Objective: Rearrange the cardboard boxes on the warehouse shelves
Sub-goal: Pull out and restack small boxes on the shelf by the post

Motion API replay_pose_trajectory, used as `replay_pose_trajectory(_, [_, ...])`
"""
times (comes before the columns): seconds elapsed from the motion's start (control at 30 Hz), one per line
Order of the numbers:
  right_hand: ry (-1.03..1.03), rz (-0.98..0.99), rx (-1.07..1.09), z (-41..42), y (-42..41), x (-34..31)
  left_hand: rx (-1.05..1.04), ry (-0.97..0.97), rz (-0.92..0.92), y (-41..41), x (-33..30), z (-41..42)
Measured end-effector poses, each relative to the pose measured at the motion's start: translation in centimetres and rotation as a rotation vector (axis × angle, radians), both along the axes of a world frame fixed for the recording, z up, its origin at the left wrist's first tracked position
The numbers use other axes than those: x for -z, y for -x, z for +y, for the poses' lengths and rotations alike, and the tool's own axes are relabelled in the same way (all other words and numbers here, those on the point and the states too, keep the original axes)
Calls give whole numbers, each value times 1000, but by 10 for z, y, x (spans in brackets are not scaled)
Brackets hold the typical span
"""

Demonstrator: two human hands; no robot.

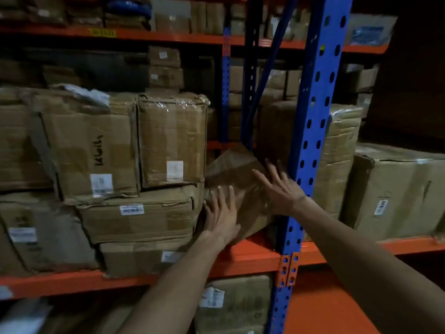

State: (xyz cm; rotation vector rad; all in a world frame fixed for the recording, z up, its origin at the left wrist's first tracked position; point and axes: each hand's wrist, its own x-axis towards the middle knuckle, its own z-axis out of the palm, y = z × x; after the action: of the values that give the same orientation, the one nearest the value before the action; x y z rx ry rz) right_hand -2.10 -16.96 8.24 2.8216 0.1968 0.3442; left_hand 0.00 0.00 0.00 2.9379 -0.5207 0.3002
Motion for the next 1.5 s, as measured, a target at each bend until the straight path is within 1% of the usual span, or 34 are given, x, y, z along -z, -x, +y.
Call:
replay_pose_trajectory(0.07, [-149,15,45,2,-15,3,-33,33,72,-13,-3,-1])
replay_pose_trajectory(0.1, [-179,9,54,6,-22,6,-43,14,81,-21,-4,2])
replay_pose_trajectory(0.2, [-208,-36,79,19,-30,16,-3,-100,-13,-36,-7,12])
replay_pose_trajectory(0.33, [-259,-125,100,23,-27,24,35,-152,-71,-41,-8,20])
replay_pose_trajectory(0.47, [-294,-83,172,24,-14,39,83,-272,-145,-39,0,24])
replay_pose_trajectory(0.5, [-245,-92,202,26,-10,40,99,-290,-160,-39,2,25])
replay_pose_trajectory(0.53, [-133,-125,221,30,-10,38,119,-280,-171,-39,1,27])
replay_pose_trajectory(0.6, [165,-172,193,40,-17,26,162,-171,-147,-39,-6,30])
replay_pose_trajectory(0.63, [314,-135,146,43,-23,20,159,-104,-118,-37,-10,31])
replay_pose_trajectory(0.67, [366,-57,99,43,-30,15,136,-58,-83,-36,-13,30])
replay_pose_trajectory(0.7, [310,54,82,41,-37,8,91,-46,-21,-34,-16,27])
replay_pose_trajectory(0.73, [206,174,87,39,-41,0,32,-58,76,-33,-18,22])
replay_pose_trajectory(0.77, [134,248,79,35,-44,-6,-25,-63,180,-32,-18,17])
replay_pose_trajectory(0.8, [117,252,61,32,-45,-6,-72,-55,242,-34,-17,13])
replay_pose_trajectory(0.83, [135,224,37,30,-43,-4,-107,-39,257,-36,-18,9])
replay_pose_trajectory(0.9, [90,191,-9,24,-41,2,-111,-36,206,-37,-15,9])
replay_pose_trajectory(1.03, [-18,178,4,14,-24,15,-38,-192,-61,-13,-13,16])
replay_pose_trajectory(1.1, [-43,151,-3,14,-16,16,12,-163,-118,-2,-20,17])
replay_pose_trajectory(1.17, [-25,150,-5,18,-11,11,35,-129,-133,2,-30,18])
replay_pose_trajectory(1.23, [-6,139,9,22,-13,0,30,-65,-102,-2,-48,18])
replay_pose_trajectory(1.27, [8,145,18,25,-16,-4,15,-34,-40,-4,-54,19])
replay_pose_trajectory(1.33, [41,217,57,31,-24,-10,-4,-41,119,-12,-59,17])
replay_pose_trajectory(1.4, [30,351,118,31,-35,-5,-26,-95,244,-21,-57,15])
replay_pose_trajectory(1.47, [-28,454,146,25,-48,8,-63,-215,275,-32,-47,12])
replay_pose_trajectory(1.5, [-74,476,155,18,-59,14,-70,-285,258,-34,-41,10])
